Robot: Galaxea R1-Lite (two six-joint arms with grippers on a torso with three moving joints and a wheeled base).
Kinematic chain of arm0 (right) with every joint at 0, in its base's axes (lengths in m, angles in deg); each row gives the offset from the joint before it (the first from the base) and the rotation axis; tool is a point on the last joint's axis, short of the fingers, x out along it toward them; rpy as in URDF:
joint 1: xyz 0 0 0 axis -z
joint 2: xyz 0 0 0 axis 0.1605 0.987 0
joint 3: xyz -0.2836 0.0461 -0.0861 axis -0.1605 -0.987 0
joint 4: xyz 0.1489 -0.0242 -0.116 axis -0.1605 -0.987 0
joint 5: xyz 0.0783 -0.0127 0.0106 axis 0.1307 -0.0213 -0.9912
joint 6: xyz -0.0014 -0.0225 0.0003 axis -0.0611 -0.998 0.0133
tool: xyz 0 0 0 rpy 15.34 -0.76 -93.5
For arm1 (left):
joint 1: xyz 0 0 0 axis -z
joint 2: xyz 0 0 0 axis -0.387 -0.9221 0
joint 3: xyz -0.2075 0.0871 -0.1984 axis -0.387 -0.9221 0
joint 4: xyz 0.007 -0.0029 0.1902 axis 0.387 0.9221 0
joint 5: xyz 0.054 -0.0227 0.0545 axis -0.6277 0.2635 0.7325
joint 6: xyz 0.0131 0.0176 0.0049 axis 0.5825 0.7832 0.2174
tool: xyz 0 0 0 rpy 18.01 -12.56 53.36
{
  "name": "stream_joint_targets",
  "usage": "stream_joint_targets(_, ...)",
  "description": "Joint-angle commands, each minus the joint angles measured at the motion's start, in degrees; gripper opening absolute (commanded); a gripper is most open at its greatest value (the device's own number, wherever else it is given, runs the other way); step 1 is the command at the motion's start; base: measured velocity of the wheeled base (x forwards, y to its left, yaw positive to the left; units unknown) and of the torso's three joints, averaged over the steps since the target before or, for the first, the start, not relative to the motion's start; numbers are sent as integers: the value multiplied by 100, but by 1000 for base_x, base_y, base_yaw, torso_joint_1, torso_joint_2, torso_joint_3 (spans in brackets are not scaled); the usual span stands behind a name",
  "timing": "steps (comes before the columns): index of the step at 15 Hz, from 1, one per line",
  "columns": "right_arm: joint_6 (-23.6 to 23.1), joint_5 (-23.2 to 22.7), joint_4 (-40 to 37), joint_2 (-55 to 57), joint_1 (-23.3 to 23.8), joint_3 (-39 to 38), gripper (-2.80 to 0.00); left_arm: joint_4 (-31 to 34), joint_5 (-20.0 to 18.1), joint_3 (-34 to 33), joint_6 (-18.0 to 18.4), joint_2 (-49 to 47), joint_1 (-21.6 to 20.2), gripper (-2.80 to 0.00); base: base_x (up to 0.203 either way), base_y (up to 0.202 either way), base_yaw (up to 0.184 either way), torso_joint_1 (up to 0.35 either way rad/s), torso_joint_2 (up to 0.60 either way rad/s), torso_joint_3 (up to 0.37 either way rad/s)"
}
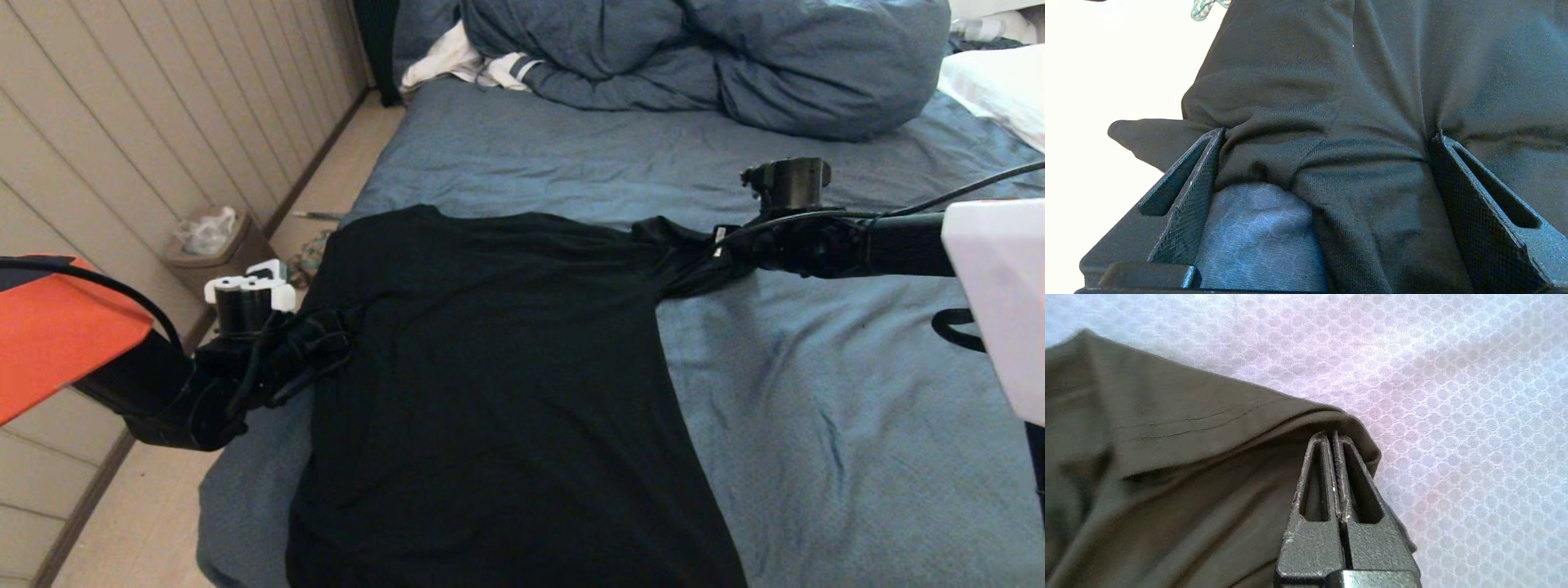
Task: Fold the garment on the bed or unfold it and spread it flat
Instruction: Unford the black T-shirt
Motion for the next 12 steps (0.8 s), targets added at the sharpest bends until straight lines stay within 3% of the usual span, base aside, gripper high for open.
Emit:
stream_joint_targets(1, 8, 7, 3, -176, 122, -84, -280, -22, 3, 0, -14, -17, -1, 0, 0, 0, 0, 0, 0, 0)
stream_joint_targets(8, 60, -293, -11, -1186, 292, -1114, -280, 52, 80, -72, 2, 339, 26, 0, 0, 0, 0, 0, 0, 0)
stream_joint_targets(12, 62, -448, 2, -2141, 279, -2111, -280, 210, 159, -478, 144, 1147, 36, 0, 0, 0, 0, 0, 0, 0)
